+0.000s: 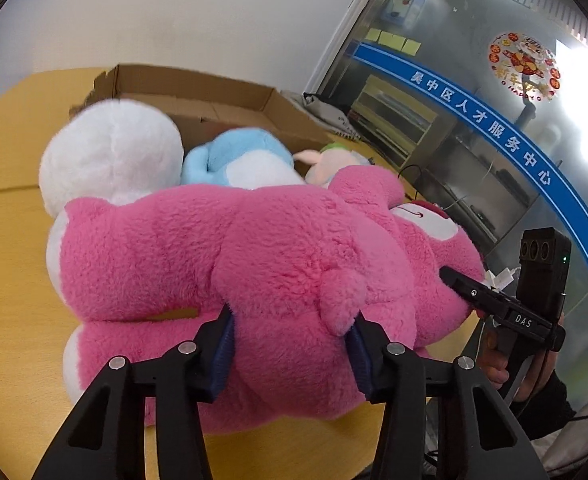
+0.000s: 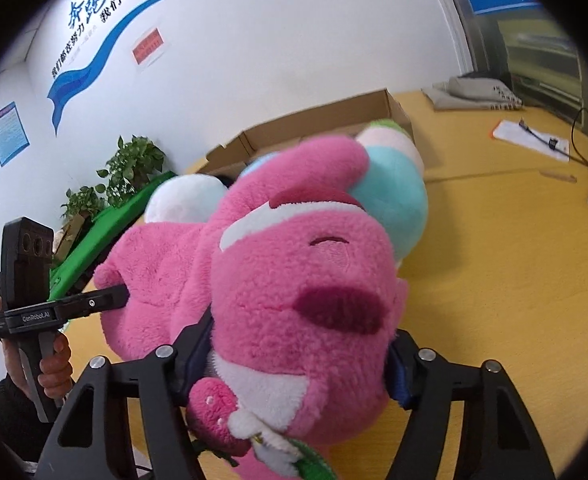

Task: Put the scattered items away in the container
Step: 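Close the left tool on the pink bear's body while the right tool grips its head, then lift the pink bear with both tools and lower it into the cardboard box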

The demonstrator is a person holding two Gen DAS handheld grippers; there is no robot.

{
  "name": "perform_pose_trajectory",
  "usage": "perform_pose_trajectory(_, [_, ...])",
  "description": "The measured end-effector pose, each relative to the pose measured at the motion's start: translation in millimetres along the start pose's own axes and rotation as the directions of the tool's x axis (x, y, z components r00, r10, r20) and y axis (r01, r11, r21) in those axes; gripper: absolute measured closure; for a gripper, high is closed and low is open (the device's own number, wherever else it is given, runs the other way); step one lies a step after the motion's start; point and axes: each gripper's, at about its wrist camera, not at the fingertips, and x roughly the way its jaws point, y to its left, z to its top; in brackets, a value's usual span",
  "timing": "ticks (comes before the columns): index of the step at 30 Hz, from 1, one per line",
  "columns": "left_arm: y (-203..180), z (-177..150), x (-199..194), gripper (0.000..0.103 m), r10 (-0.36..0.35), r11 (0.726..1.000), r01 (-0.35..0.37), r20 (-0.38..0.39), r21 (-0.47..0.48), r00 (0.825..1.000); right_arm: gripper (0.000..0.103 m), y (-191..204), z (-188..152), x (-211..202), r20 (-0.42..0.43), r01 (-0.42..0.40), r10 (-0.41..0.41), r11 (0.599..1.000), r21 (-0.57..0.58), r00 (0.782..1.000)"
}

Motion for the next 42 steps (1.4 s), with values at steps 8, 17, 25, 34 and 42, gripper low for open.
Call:
perform_pose_trajectory(8, [-8, 82, -39, 0.051, 0.011, 0.999, -0.018, 0.124, 0.049, 0.992, 0.035, 33, 85, -17, 0.131, -0.012, 0.022, 0.996, -0.083, 0.991])
perform_pose_trajectory(17, [17, 225, -25, 0.051, 0.055, 0.992, -0.076, 0.200, 0.101, 0.978, 0.035, 38, 221, 32, 0.231, -0.022, 0.056, 0.989, -0.147, 0.971])
perform_pose_trajectory(25, [74, 349, 53, 0.051, 0.083, 0.992, -0.097, 0.159, 0.082, 0.984, 0.035, -4, 332, 126, 0.248, -0.030, 0.057, 0.994, -0.110, 0.967])
perform_pose_trajectory(34, [161, 400, 212, 0.051, 0.127, 0.992, -0.128, -0.072, -0.013, 0.989, 0.035, -88, 368, 270, 0.115, -0.003, 0.003, 1.000, -0.003, 0.993])
perform_pose_trajectory(42, [200, 368, 308, 0.054, 0.172, 0.983, -0.182, -0.221, -0.028, 0.960, 0.034, -158, 333, 361, -0.120, 0.119, -0.095, 0.971, 0.209, 0.988])
